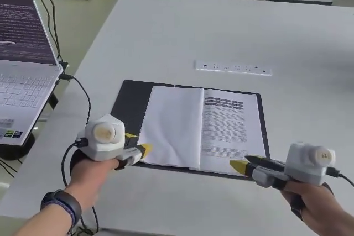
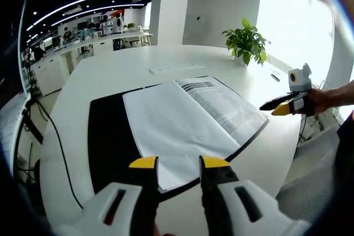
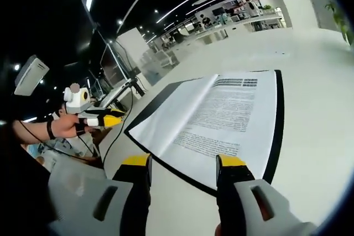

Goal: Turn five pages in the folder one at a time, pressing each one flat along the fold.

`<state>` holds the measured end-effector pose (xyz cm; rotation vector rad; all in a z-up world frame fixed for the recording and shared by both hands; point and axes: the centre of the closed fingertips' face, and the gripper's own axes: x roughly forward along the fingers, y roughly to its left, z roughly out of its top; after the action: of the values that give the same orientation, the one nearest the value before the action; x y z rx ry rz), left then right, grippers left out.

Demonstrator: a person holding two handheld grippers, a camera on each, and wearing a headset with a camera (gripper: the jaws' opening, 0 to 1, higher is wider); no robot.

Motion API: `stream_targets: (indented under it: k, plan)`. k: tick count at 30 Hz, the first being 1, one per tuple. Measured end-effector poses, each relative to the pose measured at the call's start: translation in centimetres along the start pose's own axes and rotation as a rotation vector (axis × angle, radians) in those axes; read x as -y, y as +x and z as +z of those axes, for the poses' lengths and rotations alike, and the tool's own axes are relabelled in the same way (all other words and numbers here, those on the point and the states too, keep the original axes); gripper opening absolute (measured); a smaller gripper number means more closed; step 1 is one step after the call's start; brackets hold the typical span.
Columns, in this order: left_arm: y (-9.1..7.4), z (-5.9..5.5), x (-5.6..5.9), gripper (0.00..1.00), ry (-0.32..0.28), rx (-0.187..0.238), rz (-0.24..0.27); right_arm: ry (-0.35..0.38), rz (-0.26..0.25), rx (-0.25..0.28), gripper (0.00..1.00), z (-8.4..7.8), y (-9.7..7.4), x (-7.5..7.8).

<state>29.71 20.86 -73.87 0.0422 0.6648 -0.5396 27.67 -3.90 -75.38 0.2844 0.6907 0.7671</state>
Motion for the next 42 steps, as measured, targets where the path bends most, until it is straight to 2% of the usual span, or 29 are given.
stream_targets:
  k: [7, 10, 14, 16, 21, 25, 27, 32, 42]
  plan:
    - [-2.2, 1.5, 0.8, 0.37, 0.025, 0.036, -0.009, -0.061, -0.044, 0.012, 0.49, 0.2, -2.5, -0.1]
    - [-3.5, 2.0, 1.0, 0.42, 0.042, 0.046, -0.004, -0.069, -0.056, 0.021, 0.55, 0.5, -3.5, -0.3]
    - [-4.9, 2.1, 0.8, 0.49, 0.034, 0.059, -0.003, -0.098, -0.072, 0.033, 0.59, 0.7, -4.7, -0.5]
    - [-5.9, 2.4, 0.9, 0.54, 0.015, 0.078, -0.005, -0.095, -0.087, 0.051, 0.61, 1.0, -5.4, -0.4]
    - [-7.7, 2.3, 0.8, 0.6, -0.003, 0.092, 0.015, -0.07, -0.13, 0.123, 0.64, 2.2, -7.3, -0.6]
    - [-8.7, 1.9, 0.6, 0.66, -0.02, 0.1, 0.035, -0.06, -0.162, 0.145, 0.67, 2.2, -8.5, -0.6]
    - [-9.3, 1.9, 0.6, 0.68, -0.052, 0.108, 0.051, -0.05, -0.172, 0.156, 0.69, 2.2, -8.8, -0.7]
    - [-10.3, 1.7, 0.7, 0.72, -0.075, 0.119, 0.079, -0.054, -0.192, 0.145, 0.71, 1.4, -9.4, -1.0]
    - [-10.6, 2.1, 0.4, 0.73, -0.127, 0.137, 0.124, -0.034, -0.19, 0.161, 0.71, 1.4, -9.6, -0.9]
